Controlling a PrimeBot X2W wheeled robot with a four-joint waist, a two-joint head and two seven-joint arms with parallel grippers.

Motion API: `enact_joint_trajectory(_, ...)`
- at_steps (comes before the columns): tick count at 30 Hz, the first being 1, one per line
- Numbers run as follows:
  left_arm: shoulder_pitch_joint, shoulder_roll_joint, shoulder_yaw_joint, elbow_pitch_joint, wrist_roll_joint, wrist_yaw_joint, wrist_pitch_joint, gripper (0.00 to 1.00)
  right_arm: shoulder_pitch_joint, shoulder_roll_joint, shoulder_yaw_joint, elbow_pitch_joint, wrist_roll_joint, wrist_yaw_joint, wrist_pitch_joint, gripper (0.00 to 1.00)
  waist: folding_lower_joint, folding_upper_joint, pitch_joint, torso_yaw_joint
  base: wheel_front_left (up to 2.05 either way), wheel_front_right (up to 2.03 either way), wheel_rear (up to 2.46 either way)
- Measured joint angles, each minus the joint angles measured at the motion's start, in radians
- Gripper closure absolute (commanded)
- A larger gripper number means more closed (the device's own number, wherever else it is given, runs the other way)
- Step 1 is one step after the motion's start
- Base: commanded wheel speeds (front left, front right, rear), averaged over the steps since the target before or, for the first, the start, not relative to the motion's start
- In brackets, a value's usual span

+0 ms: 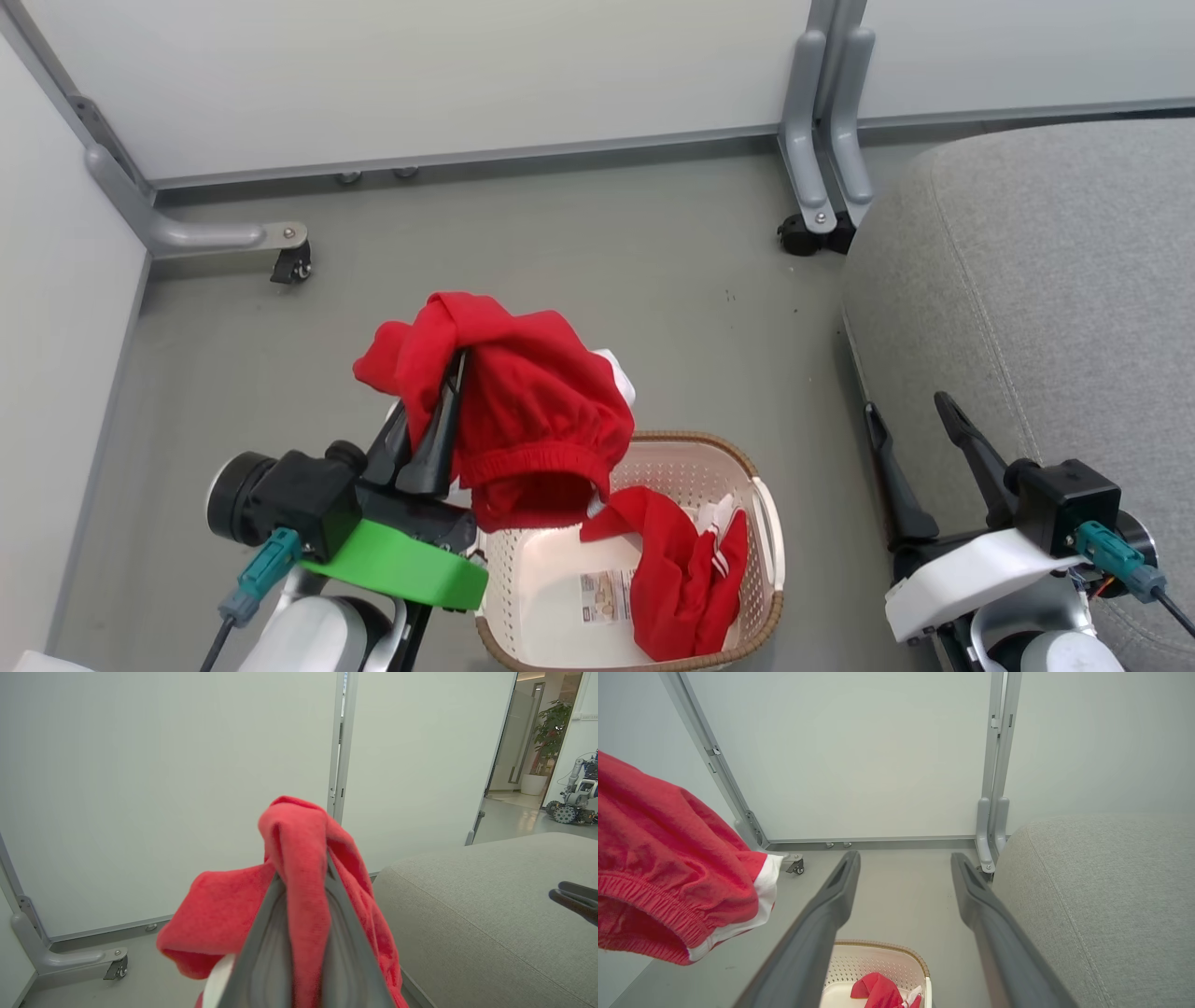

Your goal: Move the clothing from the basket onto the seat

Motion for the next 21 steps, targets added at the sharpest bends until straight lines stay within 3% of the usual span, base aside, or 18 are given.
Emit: enact_joint_trajectory(21, 0.03, 0.005, -0.016, -0.006, -0.027, 0.011, 0.023, 1.0, 0.035, 0.0, 0.018, -0.013, 0.025, 0.0, 0.015, 0.0, 0.0, 0.0, -0.049, 0.008, 0.0, 0.0, 0.0)
